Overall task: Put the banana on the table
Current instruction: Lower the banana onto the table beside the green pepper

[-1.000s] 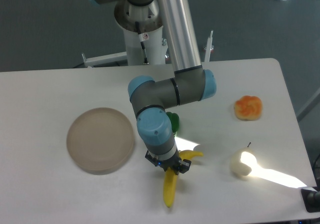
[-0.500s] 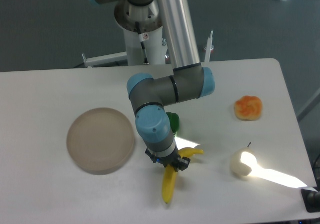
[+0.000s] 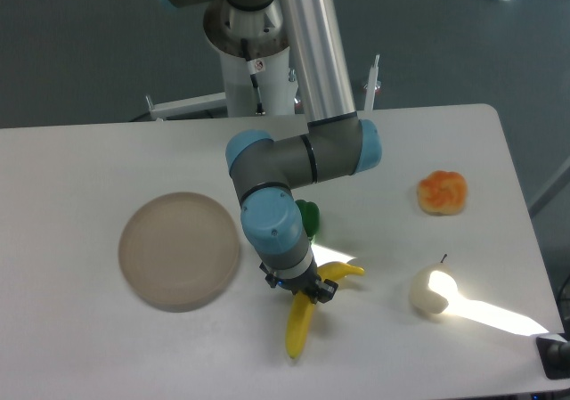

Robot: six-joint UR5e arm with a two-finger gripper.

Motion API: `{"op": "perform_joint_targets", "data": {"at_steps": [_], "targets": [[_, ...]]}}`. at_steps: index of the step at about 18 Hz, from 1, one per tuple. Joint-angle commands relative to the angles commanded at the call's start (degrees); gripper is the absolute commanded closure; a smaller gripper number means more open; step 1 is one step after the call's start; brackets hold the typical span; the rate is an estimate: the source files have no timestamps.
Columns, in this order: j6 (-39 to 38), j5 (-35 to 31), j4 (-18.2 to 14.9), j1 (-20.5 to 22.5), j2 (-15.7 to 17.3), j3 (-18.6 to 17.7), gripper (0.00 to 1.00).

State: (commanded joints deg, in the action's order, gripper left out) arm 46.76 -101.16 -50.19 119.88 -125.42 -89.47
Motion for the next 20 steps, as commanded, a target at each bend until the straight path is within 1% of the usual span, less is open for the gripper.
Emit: {"op": "perform_joint_targets", "data": {"at_steps": [2,8,10,12,13,15,17,18,20], "targets": [[0.00,0.00,0.00,0.00,0.00,0.17,0.61],[0.00,0.00,0.00,0.00,-0.09,0.35,0.56],[-0.09,0.00,0.00,0.00,0.09,0.35,0.47],[-0.09,0.00,0.00,0.00,0.18,0.44,0.45],[-0.09,0.00,0.00,0.00,0.26,0.53,0.41],[-0.09,0.00,-0.09,0.00,0.70,0.79,0.26],[-0.09,0.00,-0.09,0.26,1.58,1.31,0.04],[-0.26,0.00,-0.17,0.52,2.10,1.93,0.00],[-0.70,-0.17,-0.35,1.49,2.90,2.90,0.00]]}}
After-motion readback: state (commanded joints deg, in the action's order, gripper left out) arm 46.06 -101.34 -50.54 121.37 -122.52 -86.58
